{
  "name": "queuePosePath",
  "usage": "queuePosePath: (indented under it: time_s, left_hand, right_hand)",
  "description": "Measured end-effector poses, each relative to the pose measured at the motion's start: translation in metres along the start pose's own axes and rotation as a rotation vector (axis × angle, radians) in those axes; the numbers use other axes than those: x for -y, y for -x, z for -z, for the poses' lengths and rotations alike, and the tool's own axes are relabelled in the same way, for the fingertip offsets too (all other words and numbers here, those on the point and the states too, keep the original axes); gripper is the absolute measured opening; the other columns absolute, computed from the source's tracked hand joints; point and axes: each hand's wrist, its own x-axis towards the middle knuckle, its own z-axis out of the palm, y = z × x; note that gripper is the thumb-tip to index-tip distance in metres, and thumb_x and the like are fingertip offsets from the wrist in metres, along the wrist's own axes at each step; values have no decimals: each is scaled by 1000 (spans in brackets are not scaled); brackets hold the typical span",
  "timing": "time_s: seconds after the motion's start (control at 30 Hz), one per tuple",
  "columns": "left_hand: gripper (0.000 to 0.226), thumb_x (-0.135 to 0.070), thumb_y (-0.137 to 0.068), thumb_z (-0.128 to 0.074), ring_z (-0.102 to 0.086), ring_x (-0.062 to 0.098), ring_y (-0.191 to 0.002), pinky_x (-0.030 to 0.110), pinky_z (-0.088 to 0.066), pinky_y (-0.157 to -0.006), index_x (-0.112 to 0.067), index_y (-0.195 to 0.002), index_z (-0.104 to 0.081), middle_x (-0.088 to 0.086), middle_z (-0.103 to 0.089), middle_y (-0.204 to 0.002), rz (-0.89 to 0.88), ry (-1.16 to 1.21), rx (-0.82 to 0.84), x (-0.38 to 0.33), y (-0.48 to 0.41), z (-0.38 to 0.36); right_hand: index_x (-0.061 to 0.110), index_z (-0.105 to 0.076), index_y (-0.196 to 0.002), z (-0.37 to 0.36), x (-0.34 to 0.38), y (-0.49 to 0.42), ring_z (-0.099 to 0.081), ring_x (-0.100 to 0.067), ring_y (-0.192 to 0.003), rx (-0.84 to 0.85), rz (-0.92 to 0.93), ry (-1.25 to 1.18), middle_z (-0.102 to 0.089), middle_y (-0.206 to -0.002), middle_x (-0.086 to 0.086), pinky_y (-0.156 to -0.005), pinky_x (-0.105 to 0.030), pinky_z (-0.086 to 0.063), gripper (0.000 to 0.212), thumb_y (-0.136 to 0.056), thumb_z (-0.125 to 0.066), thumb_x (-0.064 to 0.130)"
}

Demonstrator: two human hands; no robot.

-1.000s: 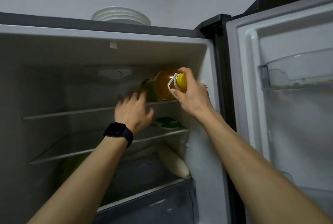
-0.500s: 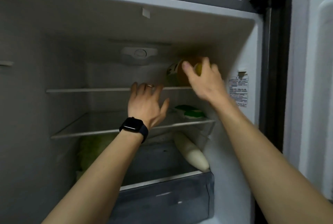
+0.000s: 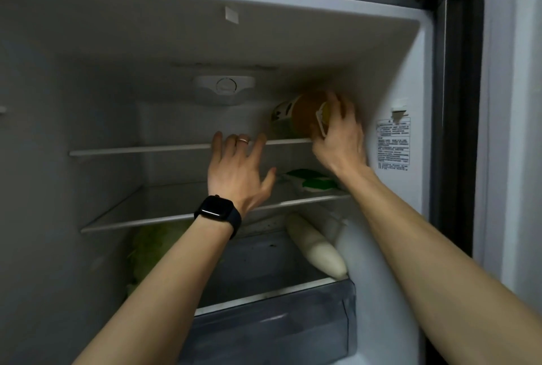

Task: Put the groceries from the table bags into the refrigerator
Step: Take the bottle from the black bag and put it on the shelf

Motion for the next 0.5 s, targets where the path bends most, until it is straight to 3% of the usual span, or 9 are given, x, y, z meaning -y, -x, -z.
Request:
queuePosePath:
  time_s: [0.1, 0.2, 0.4, 0.5]
  left_hand:
    - [76, -62, -89, -42, -35, 34, -138, 54, -4, -118, -21, -153, -28, 16, -48, -143, 1, -12, 20, -2, 2, -1]
    - [81, -63, -89, -42, -24, 34, -145, 54, 3, -118, -23, -156, -18, 14, -34, -155, -11, 7, 32, 0, 3, -3]
    - [89, -62, -88, -45, -12, 31, -150, 53, 5, -119, -25, -158, -4, 9, -18, -163, -30, 33, 73, 4, 0, -2]
    - [89, -60, -89, -46, -6, 29, -151, 53, 5, -119, -26, -158, 0, 7, -12, -165, -19, 42, 109, 4, -1, 0]
  right_hand:
    - [37, -8, -156, -10, -8, 5, -24, -39, -144, -6, 11, -43, -13, -163, -10, -113, -51, -29, 74, -95, -44, 58]
    - [38, -8, -157, -13, -6, 5, -20, -37, -146, -28, -33, -78, -10, -165, -9, -117, -51, -24, 59, -103, -28, 49]
    - [40, -7, -157, 10, -12, -2, -18, -38, -148, 116, -65, -83, -8, -166, -6, -119, -51, -21, 64, -102, -40, 44]
    - [35, -19, -156, 31, -7, 13, -26, -33, -145, 80, -127, -147, -24, -162, -4, -117, -49, -28, 63, -100, -47, 45]
